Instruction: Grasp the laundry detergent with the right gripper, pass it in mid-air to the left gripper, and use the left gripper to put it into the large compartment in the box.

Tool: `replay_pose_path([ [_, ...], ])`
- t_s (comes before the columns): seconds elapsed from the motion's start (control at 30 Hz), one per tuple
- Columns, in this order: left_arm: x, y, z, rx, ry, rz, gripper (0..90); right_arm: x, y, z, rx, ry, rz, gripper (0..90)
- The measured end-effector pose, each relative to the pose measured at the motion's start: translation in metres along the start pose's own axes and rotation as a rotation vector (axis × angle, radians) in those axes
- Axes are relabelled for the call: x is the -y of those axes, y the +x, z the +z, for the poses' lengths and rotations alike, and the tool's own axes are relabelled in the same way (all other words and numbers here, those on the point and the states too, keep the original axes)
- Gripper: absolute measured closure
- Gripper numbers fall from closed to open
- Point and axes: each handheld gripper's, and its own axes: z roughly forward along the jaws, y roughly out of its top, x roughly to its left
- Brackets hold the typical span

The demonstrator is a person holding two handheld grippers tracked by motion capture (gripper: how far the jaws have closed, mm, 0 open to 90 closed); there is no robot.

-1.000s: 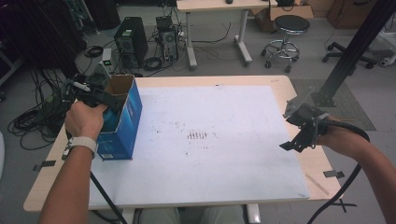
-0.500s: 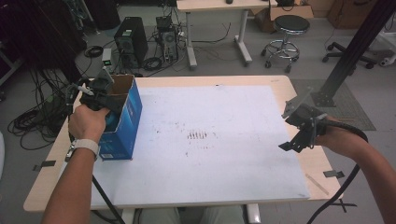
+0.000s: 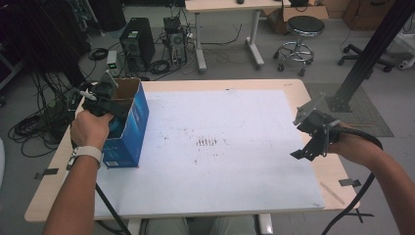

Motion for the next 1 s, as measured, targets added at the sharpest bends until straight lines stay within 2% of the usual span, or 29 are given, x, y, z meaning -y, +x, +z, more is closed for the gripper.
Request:
replay_pose_path([
  [0.03,0.0,0.001,0.0,0.008,0.002,-0.004,31.6,0.0,0.0,0.0,-0.002,0.0,0.0,6.6],
  [0.27,0.002,0.004,-0.009,0.017,-0.025,-0.009,31.1,-0.001,0.002,-0.001,-0.005,-0.003,-0.003,6.6],
  [0.43,0.002,0.004,-0.019,0.005,-0.038,-0.001,28.3,-0.001,0.002,-0.003,-0.004,-0.003,-0.006,6.6],
  [0.77,0.0,-0.002,-0.05,-0.012,-0.083,0.026,24.3,-0.003,0.004,-0.007,0.004,-0.005,-0.003,6.5],
  [1.0,0.0,-0.009,-0.074,0.02,-0.095,0.054,18.1,-0.003,0.005,-0.009,0.007,-0.005,-0.004,6.6],
])
